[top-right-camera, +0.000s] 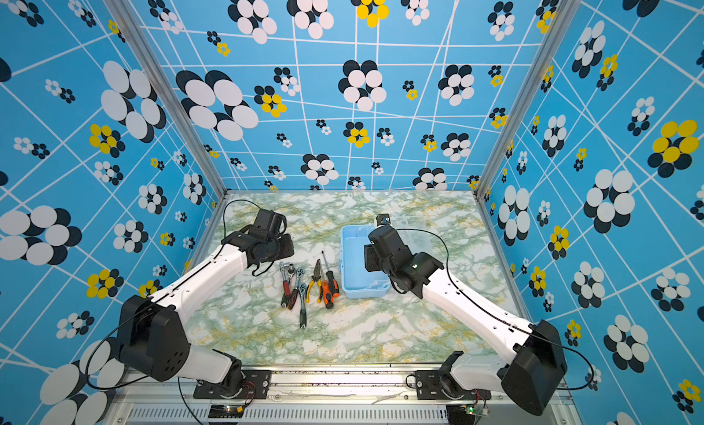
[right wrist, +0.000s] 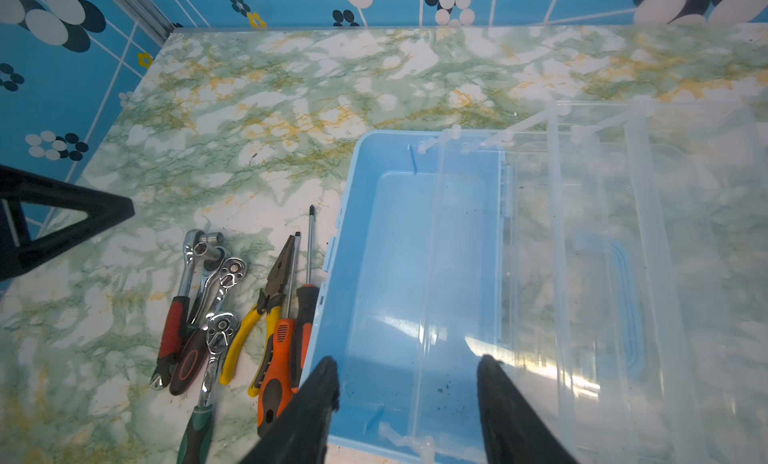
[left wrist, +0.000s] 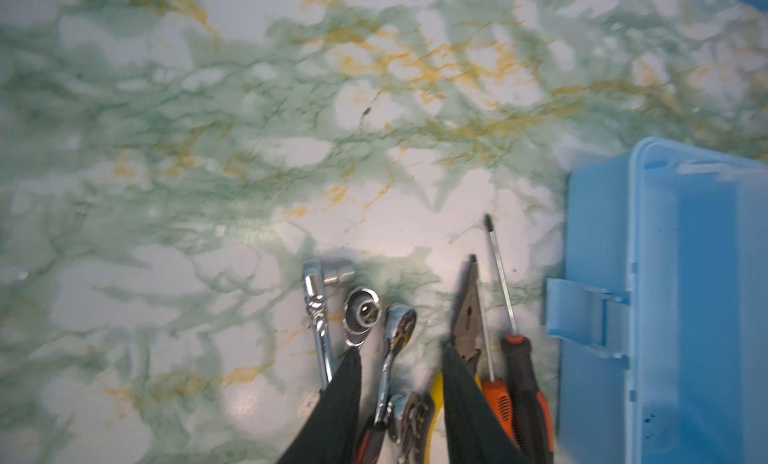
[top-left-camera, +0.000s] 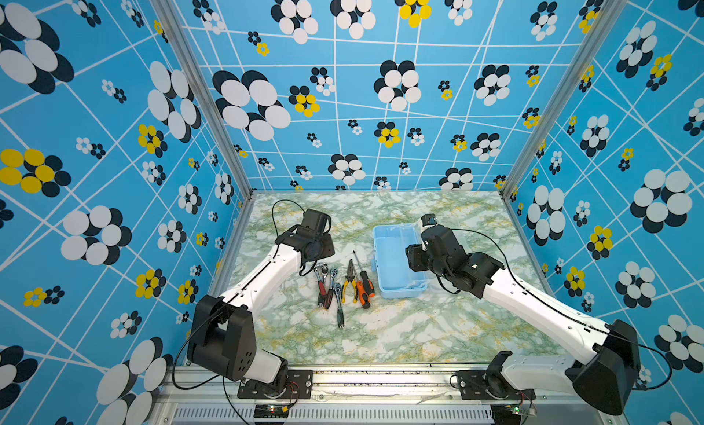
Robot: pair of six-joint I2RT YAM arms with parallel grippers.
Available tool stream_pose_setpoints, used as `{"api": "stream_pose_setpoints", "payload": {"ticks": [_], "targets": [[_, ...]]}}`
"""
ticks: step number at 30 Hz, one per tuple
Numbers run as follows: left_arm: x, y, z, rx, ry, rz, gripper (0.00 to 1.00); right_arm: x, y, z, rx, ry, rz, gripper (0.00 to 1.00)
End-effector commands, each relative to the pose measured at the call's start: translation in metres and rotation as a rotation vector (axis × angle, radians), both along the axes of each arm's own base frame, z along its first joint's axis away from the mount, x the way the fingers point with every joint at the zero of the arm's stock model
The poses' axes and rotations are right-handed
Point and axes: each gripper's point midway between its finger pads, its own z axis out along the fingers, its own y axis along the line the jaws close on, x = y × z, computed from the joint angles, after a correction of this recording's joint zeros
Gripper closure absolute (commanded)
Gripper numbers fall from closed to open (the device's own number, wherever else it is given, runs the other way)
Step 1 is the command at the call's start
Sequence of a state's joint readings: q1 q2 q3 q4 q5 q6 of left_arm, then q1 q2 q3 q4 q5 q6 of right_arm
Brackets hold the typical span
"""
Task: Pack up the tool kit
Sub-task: 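Grasp the chrome ratchet wrench with the left gripper while the right gripper withdraws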
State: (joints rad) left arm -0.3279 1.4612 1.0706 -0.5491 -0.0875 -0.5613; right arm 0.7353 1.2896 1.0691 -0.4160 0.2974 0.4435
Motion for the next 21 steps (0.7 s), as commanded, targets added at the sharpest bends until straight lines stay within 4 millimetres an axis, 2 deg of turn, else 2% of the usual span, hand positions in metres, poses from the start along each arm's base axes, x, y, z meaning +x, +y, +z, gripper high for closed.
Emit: {"api": "stream_pose_setpoints", "payload": {"ticks": [1, 5, 10, 15, 21], "targets": [[-0.014, 0.011, -0.012, 0.013, 0.021, 0.049, 0.69, -0.003, 0.004, -0.014, 0.021, 0.010, 0.003, 0.48], [-0.025, 0.017, -0.035, 0.020, 0.059, 0.083, 0.70, -0.008, 0.000, -0.022, 0.013, 0.017, -0.002, 0.48], [-0.036, 0.021, -0.068, 0.001, 0.099, 0.124, 0.73, -0.012, -0.004, -0.023, 0.019, 0.019, -0.005, 0.49], [-0.029, 0.021, -0.088, -0.012, 0.099, 0.136, 0.74, -0.012, -0.009, -0.021, -0.004, 0.007, -0.010, 0.50], [-0.017, 0.014, -0.099, -0.025, 0.118, 0.112, 0.75, -0.011, -0.008, -0.019, 0.007, 0.005, -0.017, 0.50]]}}
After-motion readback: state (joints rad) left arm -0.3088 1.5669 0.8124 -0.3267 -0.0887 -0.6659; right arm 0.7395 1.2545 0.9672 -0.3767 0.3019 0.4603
